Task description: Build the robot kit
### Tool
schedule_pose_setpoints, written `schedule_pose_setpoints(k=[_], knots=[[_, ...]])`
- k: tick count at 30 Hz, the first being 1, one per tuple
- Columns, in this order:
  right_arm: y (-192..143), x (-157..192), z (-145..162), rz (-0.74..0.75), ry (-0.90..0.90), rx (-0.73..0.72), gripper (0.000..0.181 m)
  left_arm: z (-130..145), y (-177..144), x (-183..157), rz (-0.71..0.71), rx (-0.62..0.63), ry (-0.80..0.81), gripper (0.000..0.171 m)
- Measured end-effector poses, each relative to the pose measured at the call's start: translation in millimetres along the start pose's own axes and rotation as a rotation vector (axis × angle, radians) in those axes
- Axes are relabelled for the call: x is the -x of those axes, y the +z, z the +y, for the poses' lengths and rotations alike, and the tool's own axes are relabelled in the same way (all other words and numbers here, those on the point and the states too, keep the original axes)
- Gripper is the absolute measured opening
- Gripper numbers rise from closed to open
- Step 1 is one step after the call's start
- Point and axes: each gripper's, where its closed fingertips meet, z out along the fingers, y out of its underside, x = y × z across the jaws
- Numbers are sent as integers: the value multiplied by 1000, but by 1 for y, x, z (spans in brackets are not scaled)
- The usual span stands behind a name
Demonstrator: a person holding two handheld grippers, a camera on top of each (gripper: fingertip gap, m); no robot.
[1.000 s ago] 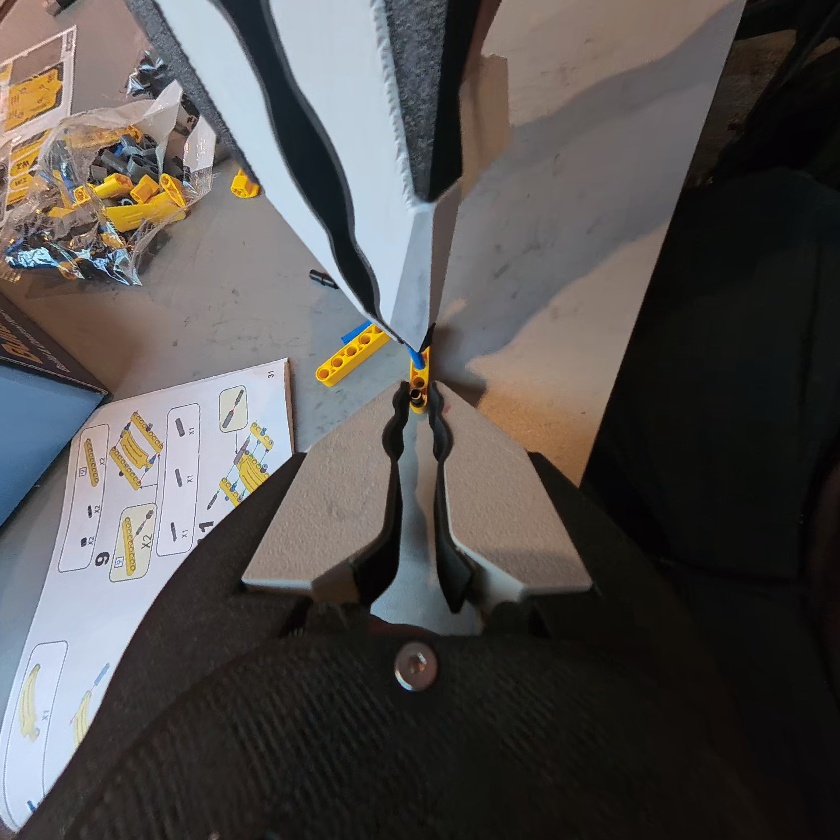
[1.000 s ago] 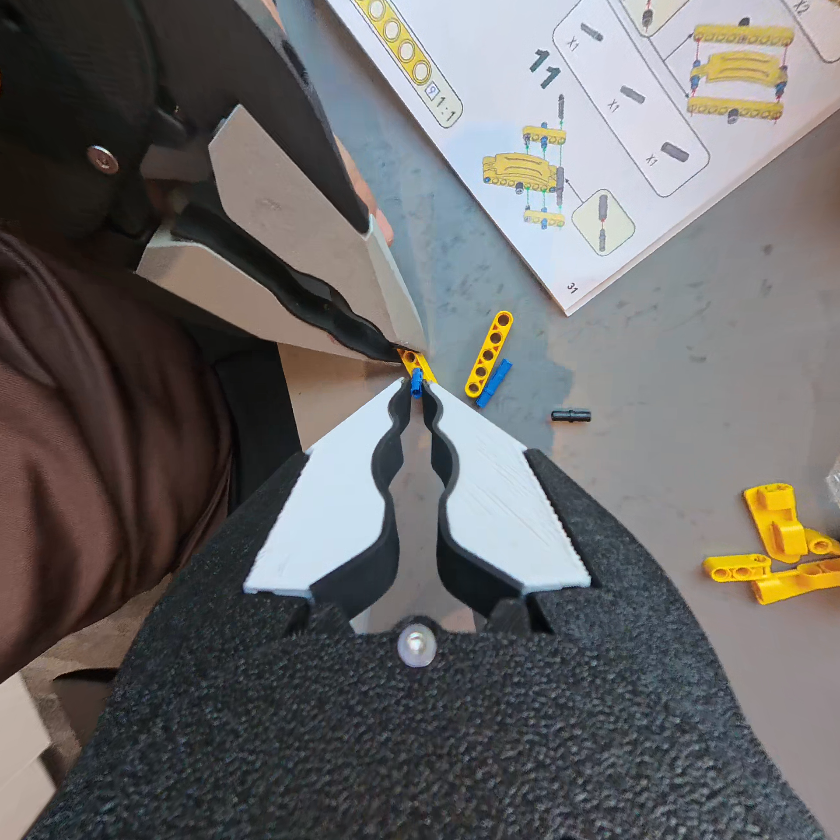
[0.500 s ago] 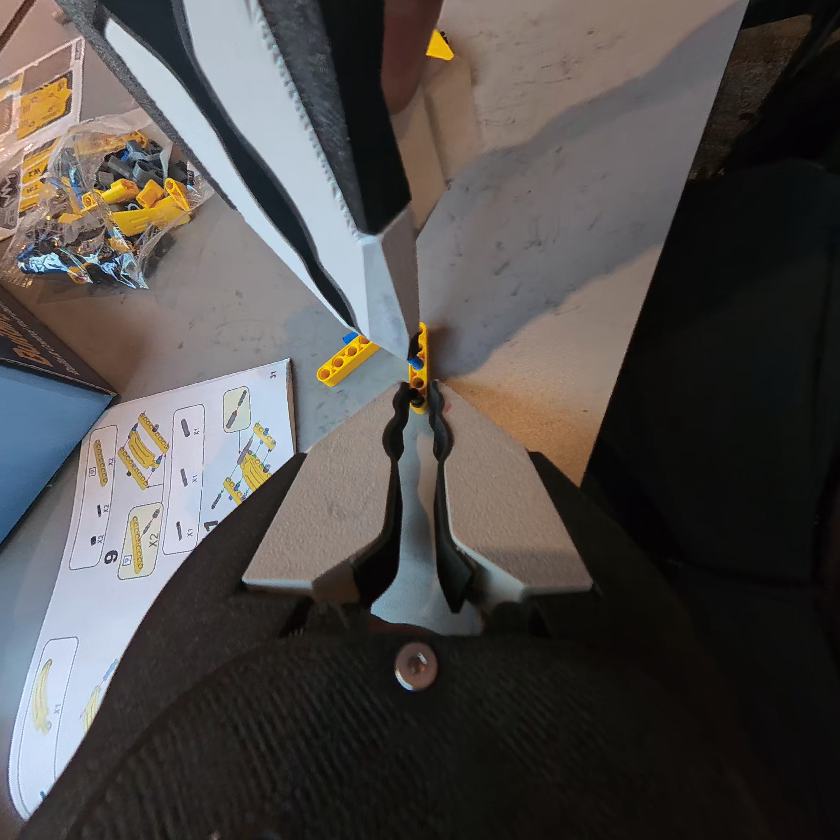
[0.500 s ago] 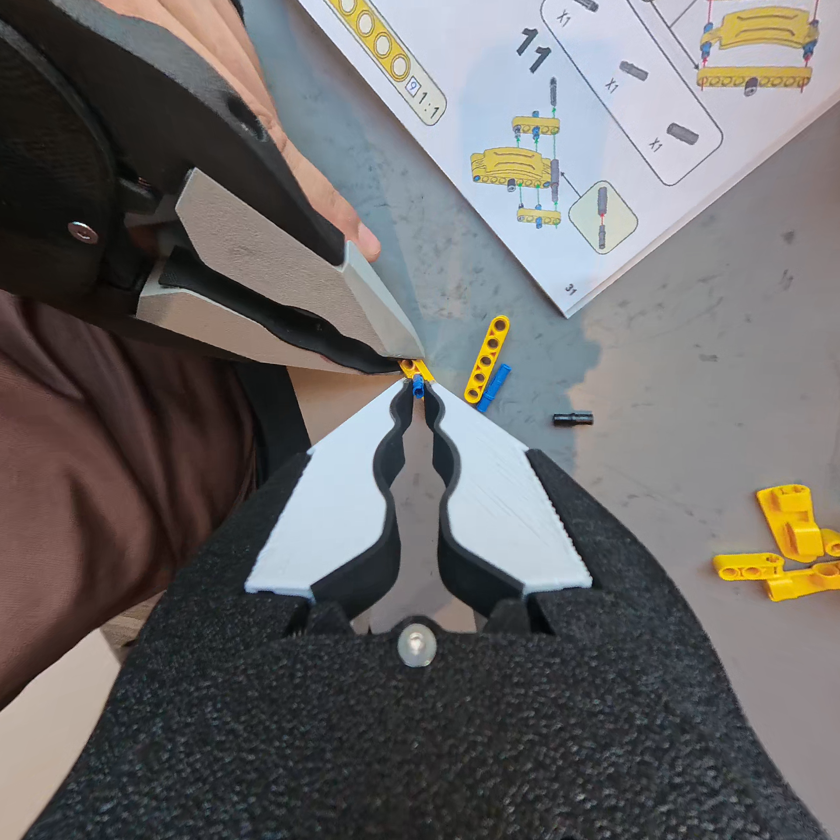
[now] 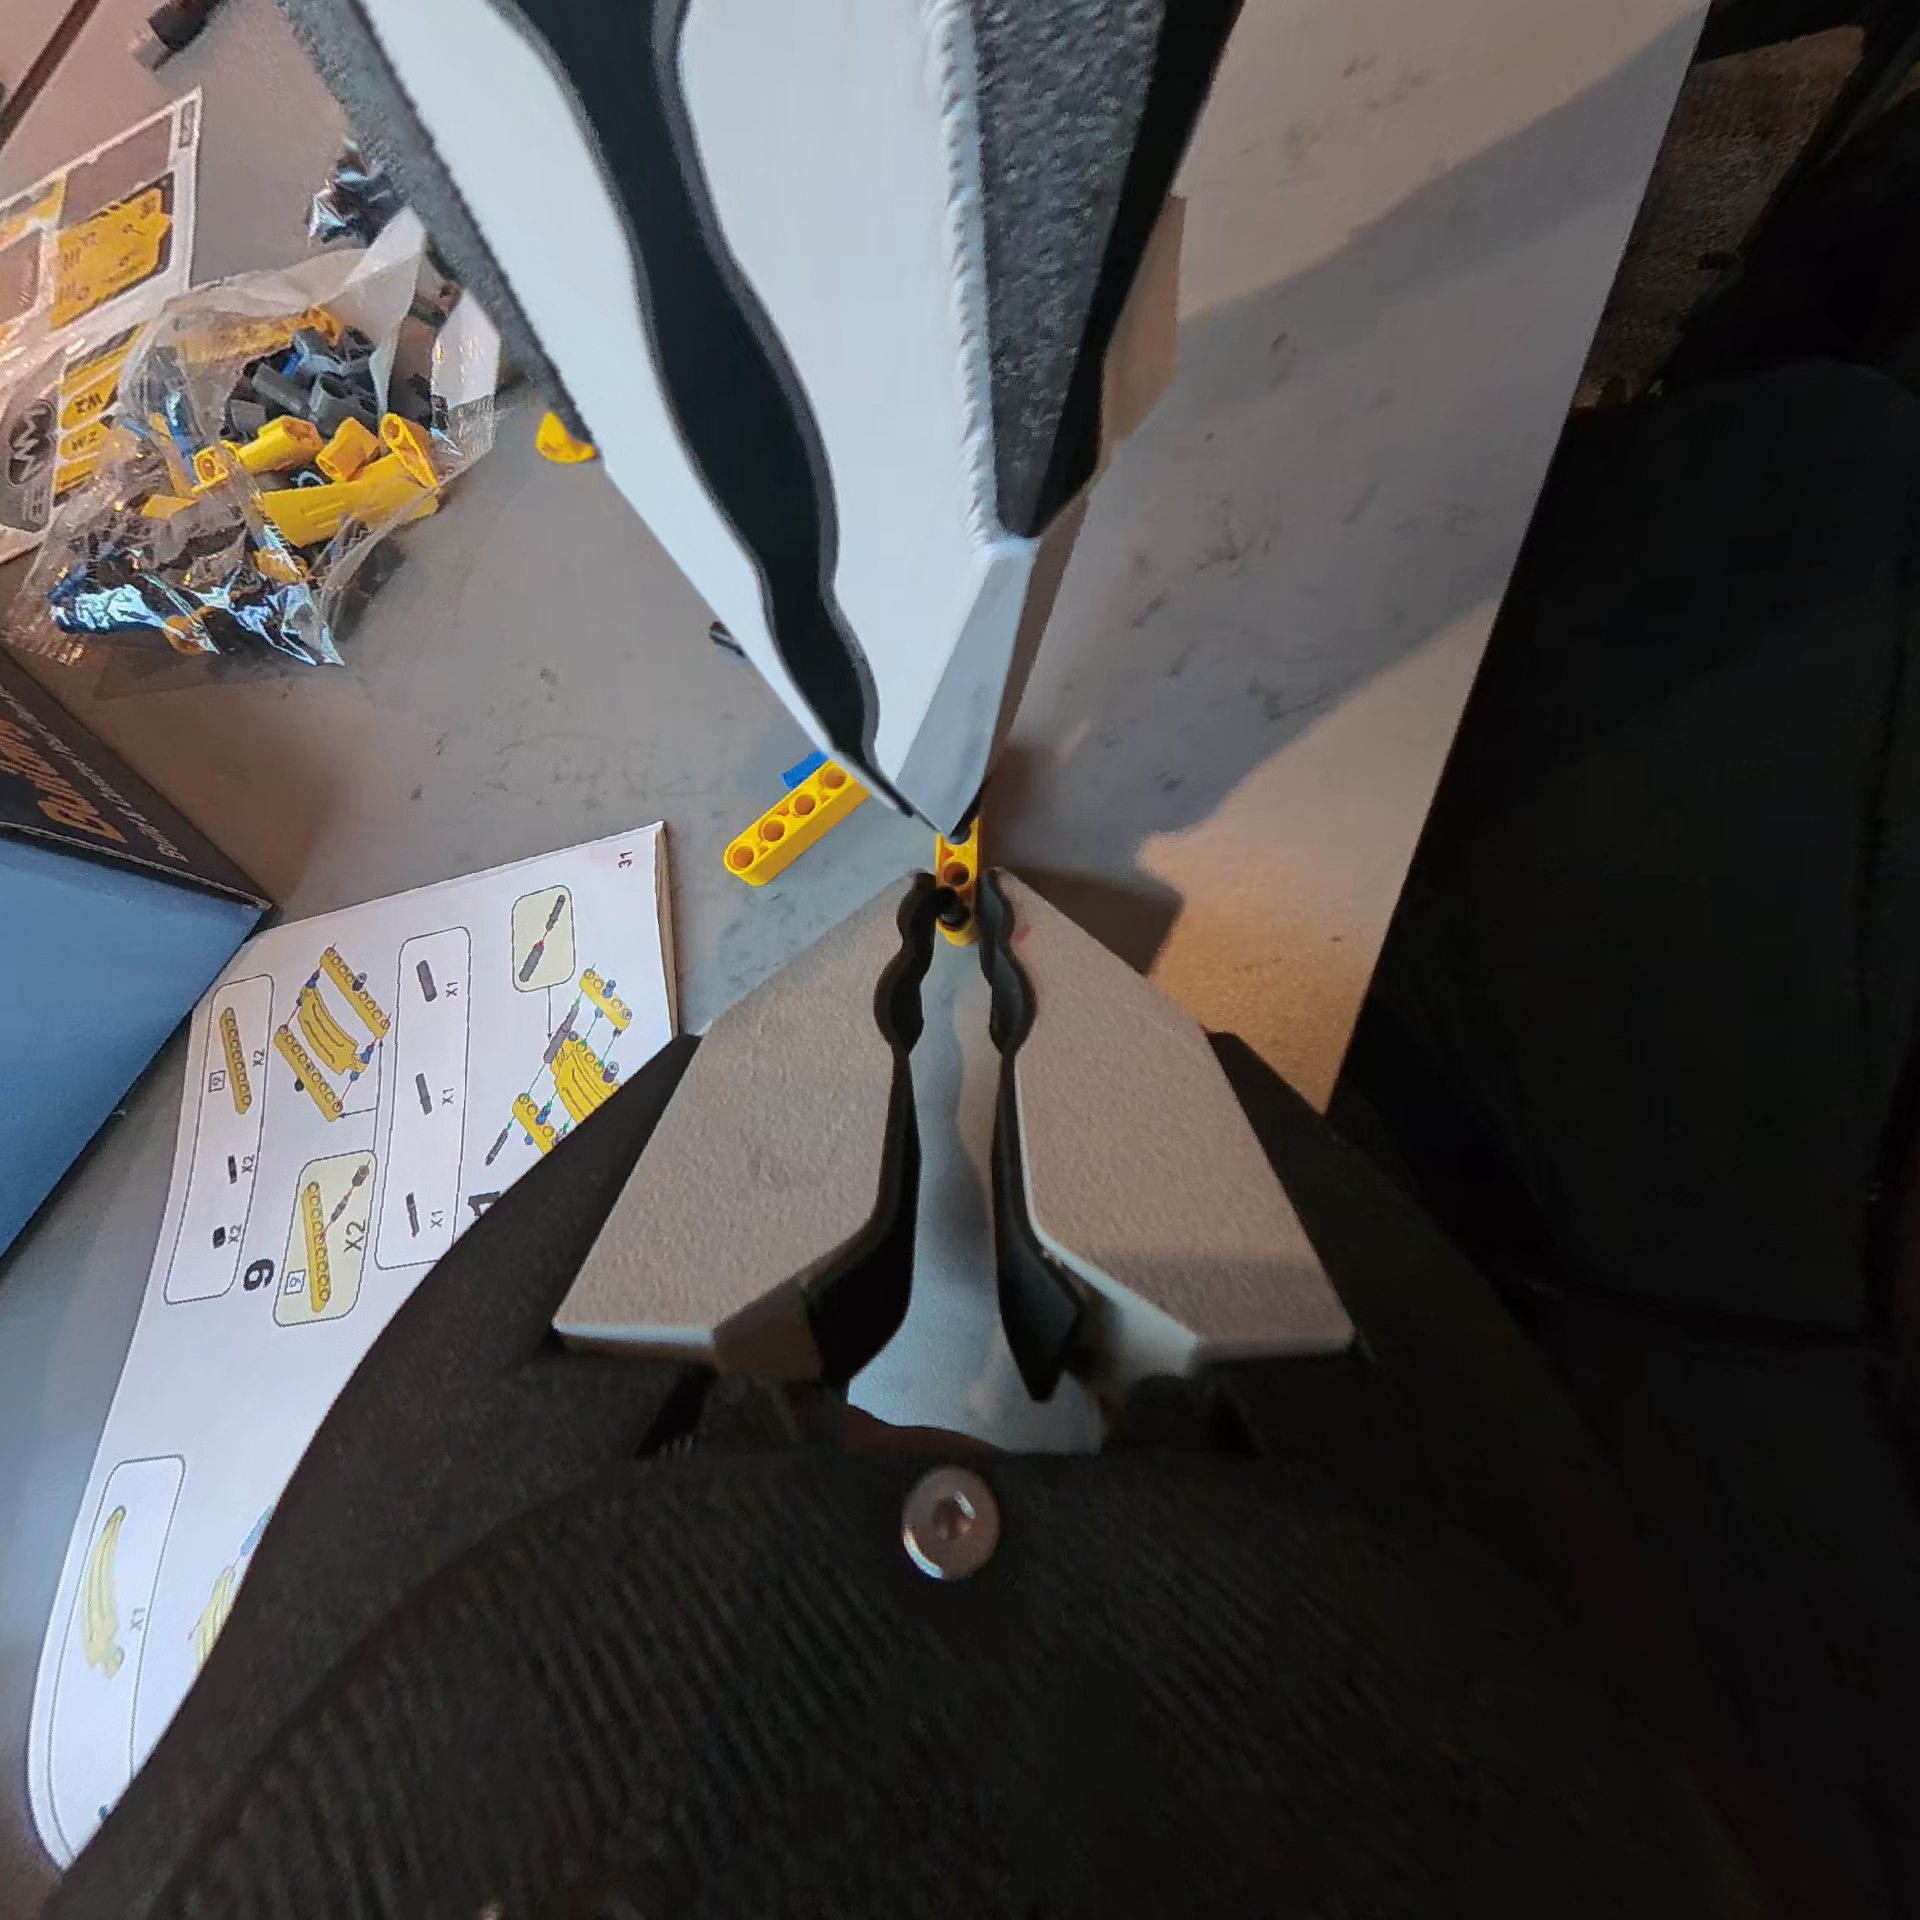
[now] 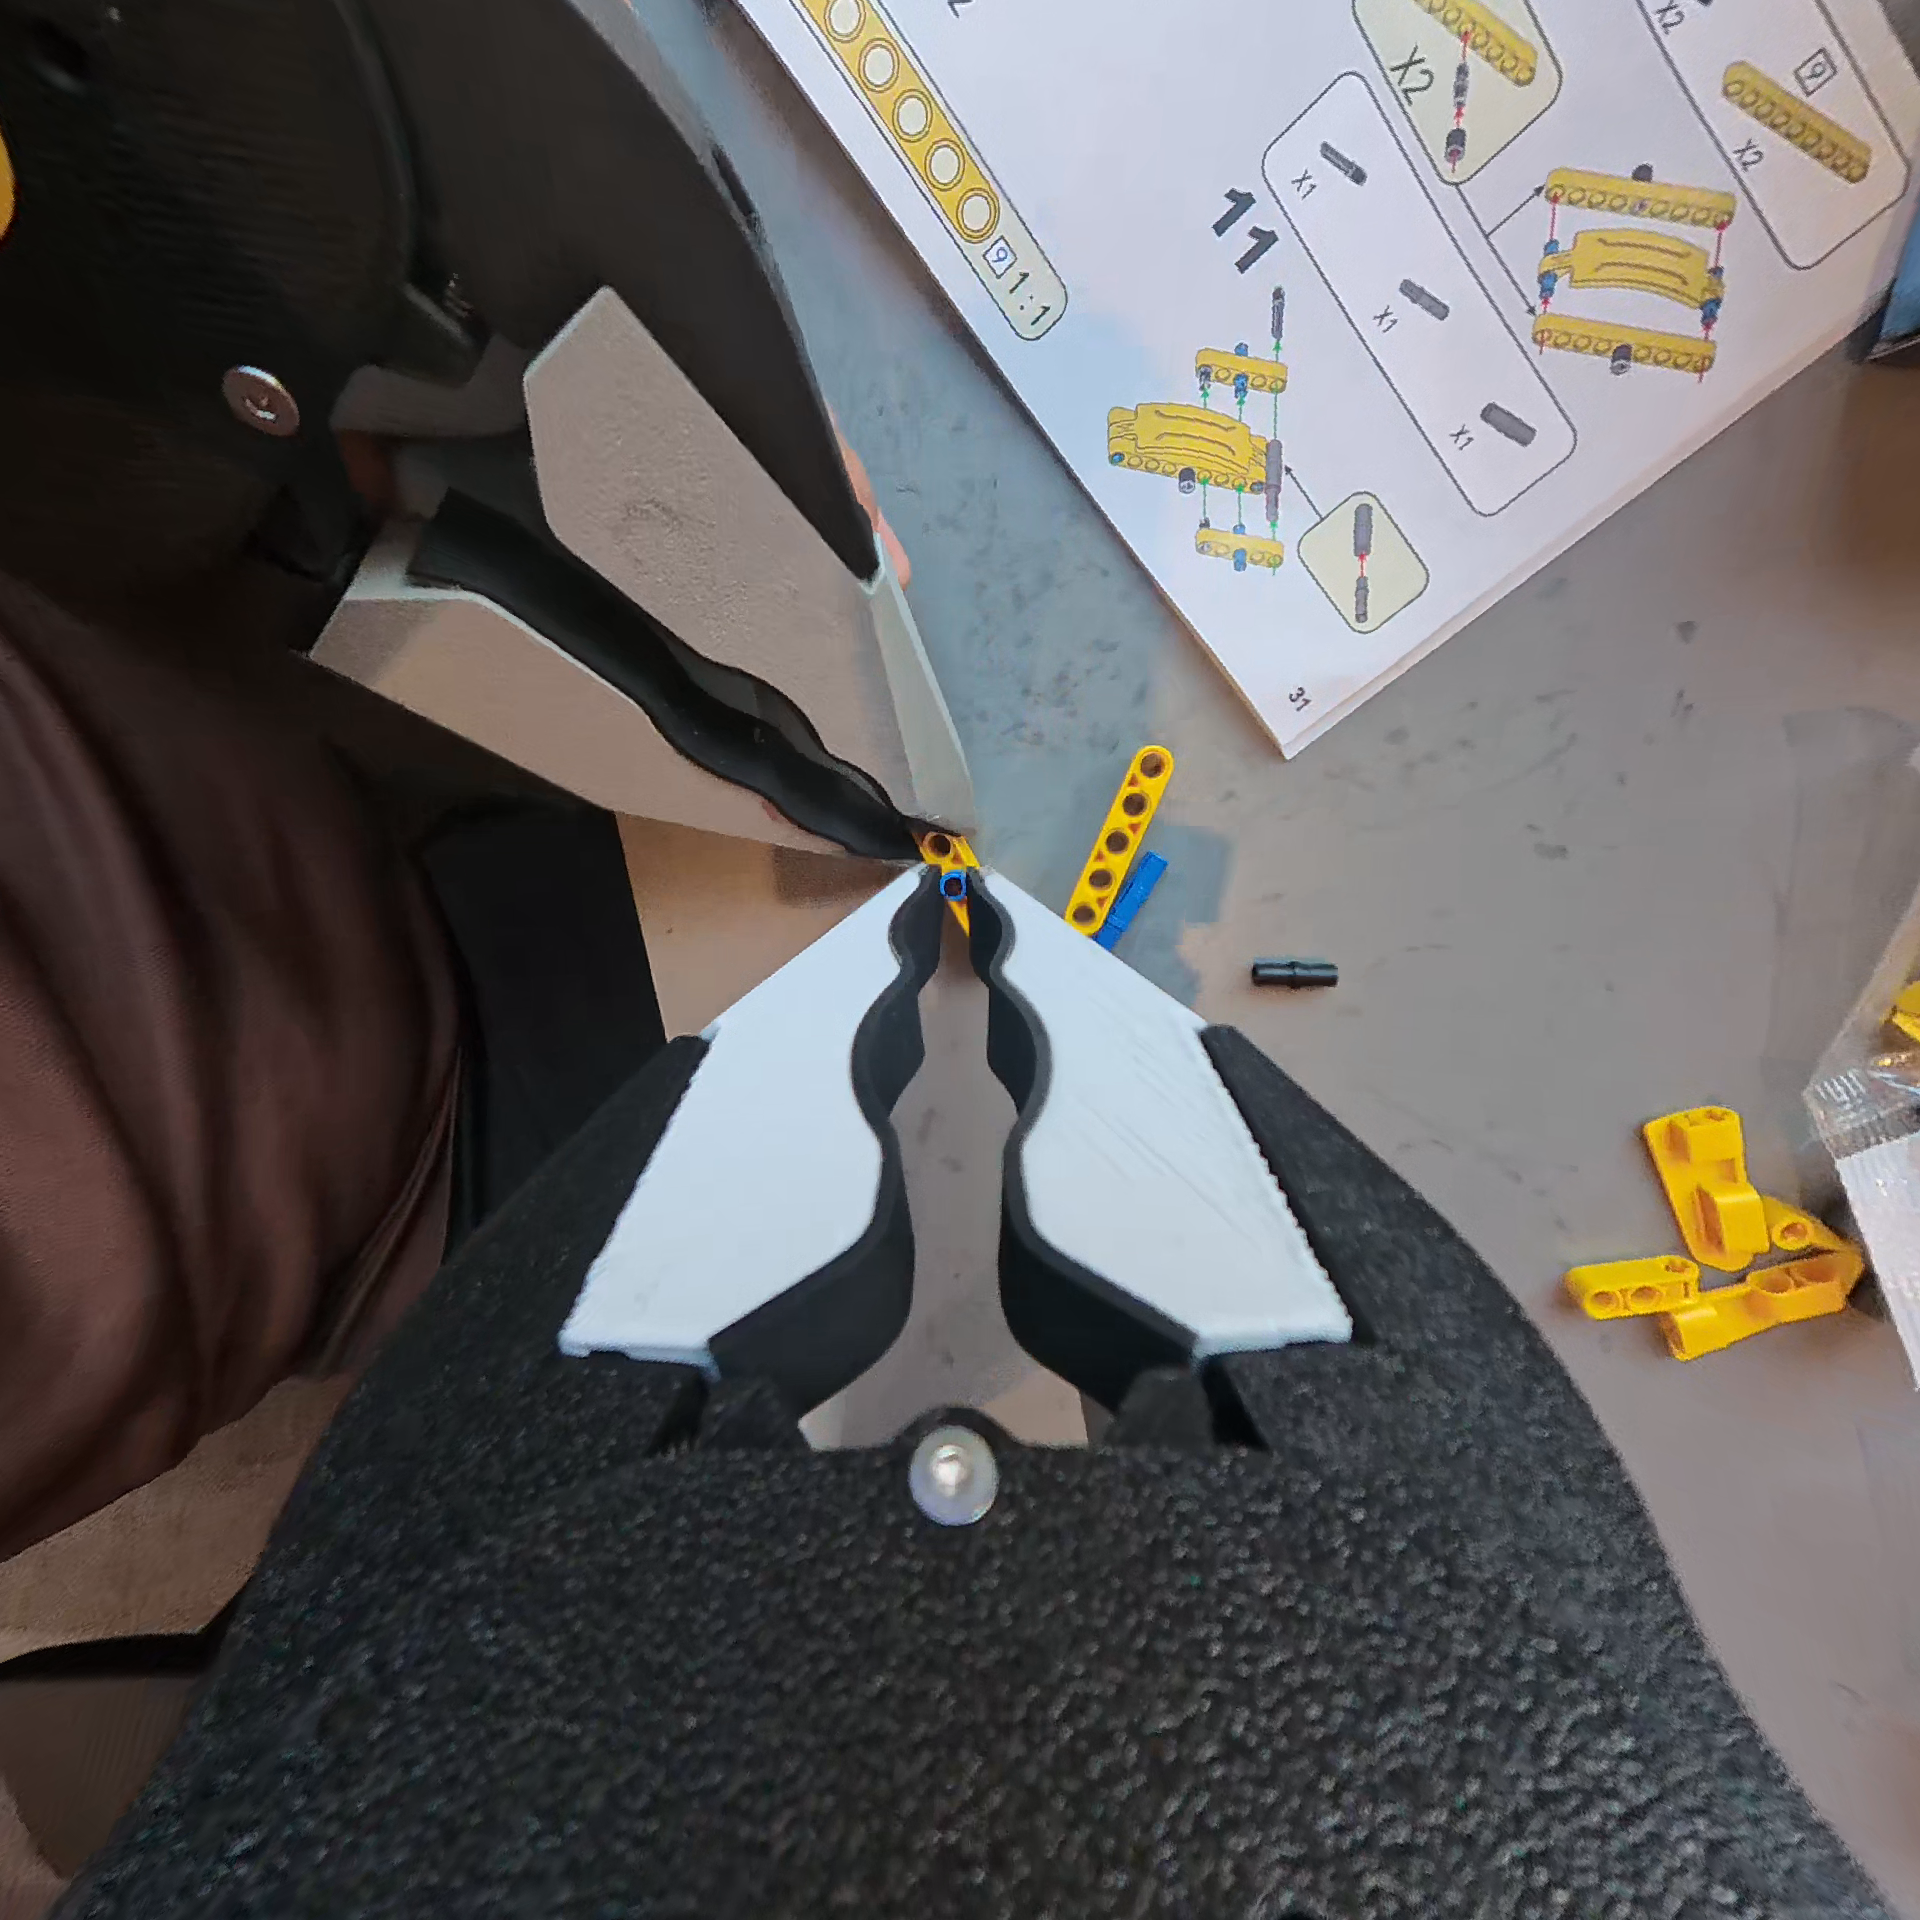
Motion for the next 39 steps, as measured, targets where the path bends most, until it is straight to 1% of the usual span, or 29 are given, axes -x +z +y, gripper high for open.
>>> schedule_pose_setpoints(k=[6, 10, 12, 13, 15, 16, 19, 20, 22, 25, 28, 29, 31, 33, 34, 36, 38, 39], knots=[[5, 0, 3, 83, -59, -54, 4, 0, 0, -1, 10, 0, -4, 6], [5, 0, 3, 24, 21, -89, 5, 0, 0, -1, 9, 0, -4, 6], [4, 1, 2, 25, -3, -109, 6, 0, 0, 1, -2, 0, -4, 5], [2, 1, 1, 38, -33, -128, 7, 0, 0, 1, -2, 0, -4, 5], [-7, 4, -5, 55, -67, -206, 21, 0, 0, 1, 1, 0, -8, 5], [-11, 4, -5, 65, -68, -234, 22, 0, 0, 1, 8, 0, -17, 5], [-13, 0, 1, 146, -133, -283, 39, 2, -3, -2, 83, 1, -98, 5], [-13, 2, 3, 177, -162, -302, 41, 2, -4, -3, 114, -3, -138, 5], [-11, 5, 6, 238, -205, -340, 43, -2, -7, -3, 131, -31, -191, 5], [-7, 1, 11, 387, -267, -360, 45, -18, -7, -16, 193, -87, -279, 5], [-9, 7, 17, 450, -335, -383, 43, -25, -4, -25, 217, -112, -324, 5], [-10, 10, 21, 447, -351, -385, 43, -28, -4, -25, 221, -127, -340, 5], [-12, 17, 31, 418, -352, -394, 44, -38, -3, -21, 190, -174, -377, 5], [-19, 14, 40, 431, -304, -427, 52, -49, -1, -17, 123, -223, -376, 5], [-23, 10, 46, 434, -265, -447, 52, -51, 0, -16, 75, -232, -340, 5], [-32, 2, 54, 422, -162, -507, 51, -53, 0, -19, -18, -228, -216, 5], [-43, 4, 56, 338, -52, -614, 50, -59, -3, -21, -103, -258, -89, 5], [-48, 8, 55, 263, 0, -670, 47, -61, -6, -19, -162, -274, -32, 5]])
